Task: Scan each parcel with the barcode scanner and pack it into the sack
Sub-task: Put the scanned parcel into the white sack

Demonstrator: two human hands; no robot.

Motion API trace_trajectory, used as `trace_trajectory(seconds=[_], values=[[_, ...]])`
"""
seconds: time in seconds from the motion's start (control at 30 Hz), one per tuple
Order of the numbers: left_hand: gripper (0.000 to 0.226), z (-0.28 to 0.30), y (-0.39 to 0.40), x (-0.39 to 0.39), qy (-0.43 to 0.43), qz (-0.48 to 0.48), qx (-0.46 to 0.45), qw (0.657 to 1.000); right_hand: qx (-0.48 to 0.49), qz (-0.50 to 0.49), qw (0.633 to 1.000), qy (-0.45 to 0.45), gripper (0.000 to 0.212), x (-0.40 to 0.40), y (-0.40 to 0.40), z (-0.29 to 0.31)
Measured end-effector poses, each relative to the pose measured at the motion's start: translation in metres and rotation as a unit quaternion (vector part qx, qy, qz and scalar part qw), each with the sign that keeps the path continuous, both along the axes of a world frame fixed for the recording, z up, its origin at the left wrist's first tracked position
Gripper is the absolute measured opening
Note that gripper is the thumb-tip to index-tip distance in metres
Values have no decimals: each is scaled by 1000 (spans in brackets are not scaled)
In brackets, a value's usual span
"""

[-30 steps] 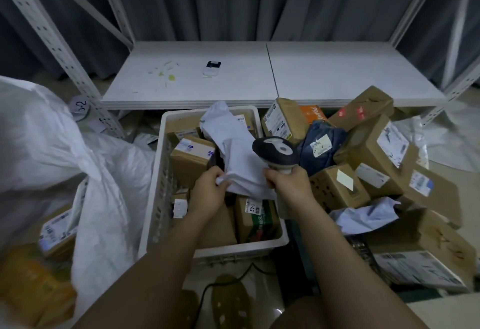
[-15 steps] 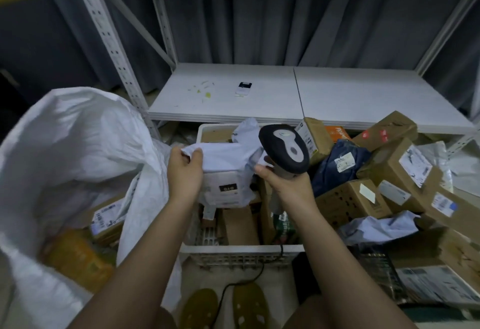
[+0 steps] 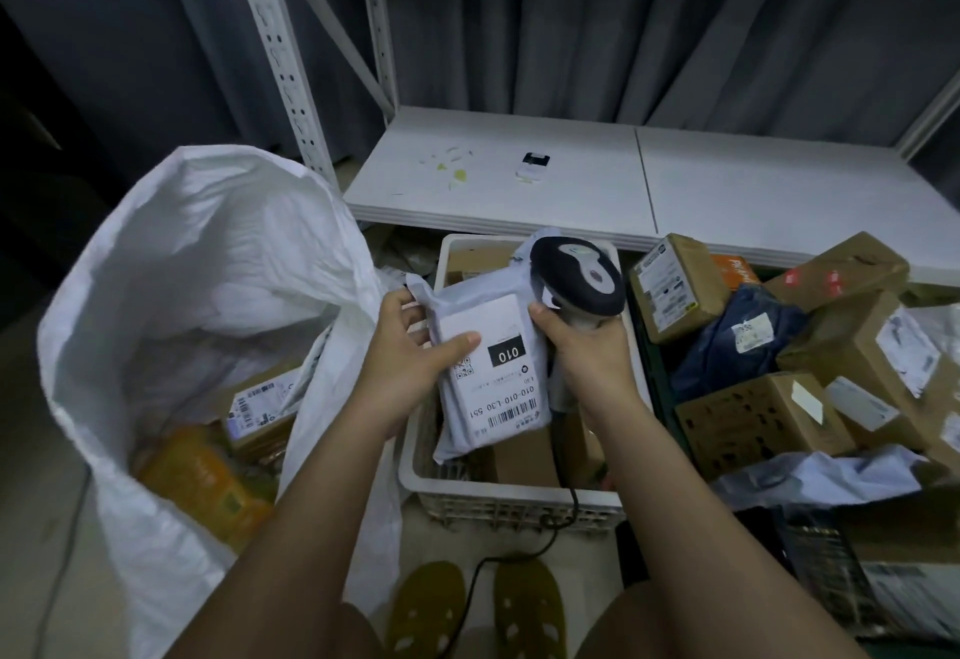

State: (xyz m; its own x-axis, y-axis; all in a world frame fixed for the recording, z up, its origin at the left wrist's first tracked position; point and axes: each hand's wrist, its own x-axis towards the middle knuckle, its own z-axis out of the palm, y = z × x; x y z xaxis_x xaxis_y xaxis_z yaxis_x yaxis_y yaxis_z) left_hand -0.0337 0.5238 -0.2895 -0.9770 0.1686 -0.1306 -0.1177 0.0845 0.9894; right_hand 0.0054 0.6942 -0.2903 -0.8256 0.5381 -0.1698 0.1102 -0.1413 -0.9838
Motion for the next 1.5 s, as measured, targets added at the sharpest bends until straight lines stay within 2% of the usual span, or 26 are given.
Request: trace_trajectory(seconds=[0.13,0.27,0.33,0.4,0.47,0.57,0.6,0.67,0.73,0.8,0.9,1.0,1.07,1.13,1.17,1.27,1.4,1.5], values=[[82,10,-7,-6,19,76,85,993,-12,-29,999,32,24,-1,1,1],[59,17,-5,-6,-32,158,195,967,-20,-13,999,35,26,2,-7,-2],[52,14,-4,-7,-65,165,210,961,-52,5,998,33,48,2,-13,-3],[41,9,-6,-7,-72,144,171,972,-74,-8,997,32,63,1,-15,-1],[34,6,-10,-7,-47,126,130,982,-75,-32,996,31,62,-1,-10,1],[36,10,-17,-6,-22,102,33,994,-59,-44,997,28,54,-1,-1,3],[45,11,-19,-5,-34,69,18,997,-50,-42,997,26,50,-1,1,3],[79,7,-24,-2,-56,-18,-2,998,-48,-45,997,29,44,0,5,3],[98,2,-25,-1,-59,-46,-22,997,-56,-64,996,37,46,1,8,3],[92,1,-24,-4,-62,-11,13,998,-61,-91,993,44,49,4,10,4],[68,3,-14,-4,-81,41,103,991,-81,-78,993,41,52,8,3,1],[63,0,-1,1,-109,16,148,983,-107,-37,993,37,64,8,-13,2],[57,-2,5,3,-121,-13,135,983,-114,-38,992,37,74,6,-17,2],[36,1,8,5,-114,-30,85,989,-131,-58,989,39,65,3,-13,1],[36,3,8,6,-113,-30,66,991,-136,-60,988,37,61,4,-9,3],[56,5,5,5,-119,-32,48,991,-112,-19,993,29,53,8,1,4],[47,1,2,7,-139,-123,3,983,-5,34,999,37,35,12,8,4],[53,-11,8,6,-126,-80,-25,989,39,38,997,52,27,16,8,7]])
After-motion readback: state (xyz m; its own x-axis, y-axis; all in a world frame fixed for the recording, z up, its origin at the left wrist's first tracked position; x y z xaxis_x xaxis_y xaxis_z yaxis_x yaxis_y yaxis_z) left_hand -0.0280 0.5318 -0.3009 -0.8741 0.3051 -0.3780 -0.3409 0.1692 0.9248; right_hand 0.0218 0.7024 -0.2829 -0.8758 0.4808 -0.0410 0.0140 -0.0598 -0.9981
